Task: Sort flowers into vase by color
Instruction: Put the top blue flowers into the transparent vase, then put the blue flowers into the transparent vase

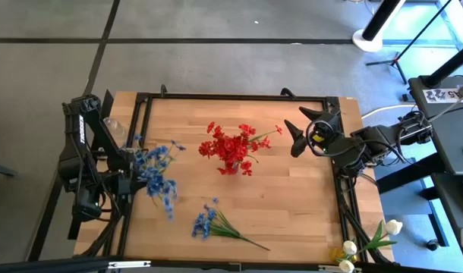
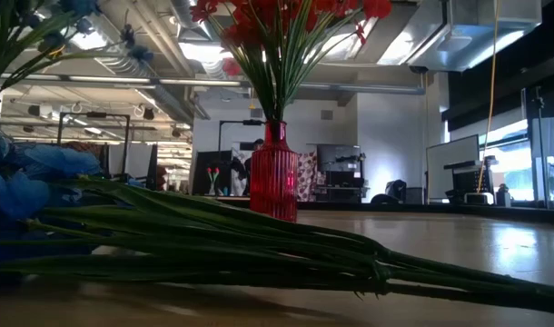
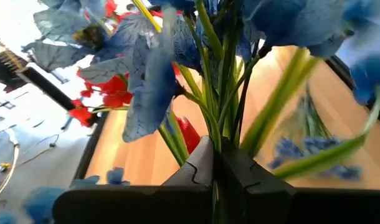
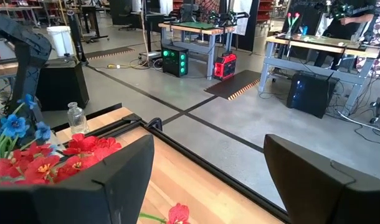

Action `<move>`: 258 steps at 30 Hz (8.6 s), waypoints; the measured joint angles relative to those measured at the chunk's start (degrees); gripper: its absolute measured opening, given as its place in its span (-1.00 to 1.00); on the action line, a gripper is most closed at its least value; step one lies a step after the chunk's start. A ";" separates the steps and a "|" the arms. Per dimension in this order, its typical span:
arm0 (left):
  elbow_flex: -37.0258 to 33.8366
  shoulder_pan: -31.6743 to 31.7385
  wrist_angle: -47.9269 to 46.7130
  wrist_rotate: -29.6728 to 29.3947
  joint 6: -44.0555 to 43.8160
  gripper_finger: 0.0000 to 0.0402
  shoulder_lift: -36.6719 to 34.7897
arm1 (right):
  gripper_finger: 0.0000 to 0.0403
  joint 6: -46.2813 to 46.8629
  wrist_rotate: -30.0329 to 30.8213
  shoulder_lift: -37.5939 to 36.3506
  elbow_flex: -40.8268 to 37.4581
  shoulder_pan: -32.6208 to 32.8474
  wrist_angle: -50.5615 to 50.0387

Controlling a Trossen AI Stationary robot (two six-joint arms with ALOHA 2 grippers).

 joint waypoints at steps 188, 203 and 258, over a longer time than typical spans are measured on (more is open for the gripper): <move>19.56 30.14 39.03 26.36 11.83 0.09 4.13 | -0.95 -18.56 -31.45 48.08 55.45 -0.22 10.40; 19.56 35.92 42.23 31.19 13.16 0.06 6.83 | -0.96 -15.49 -45.82 49.77 55.45 -2.66 4.08; 26.06 33.03 -21.64 50.78 -5.90 -0.99 10.48 | 0.01 0.66 -34.14 42.40 55.45 4.51 -18.46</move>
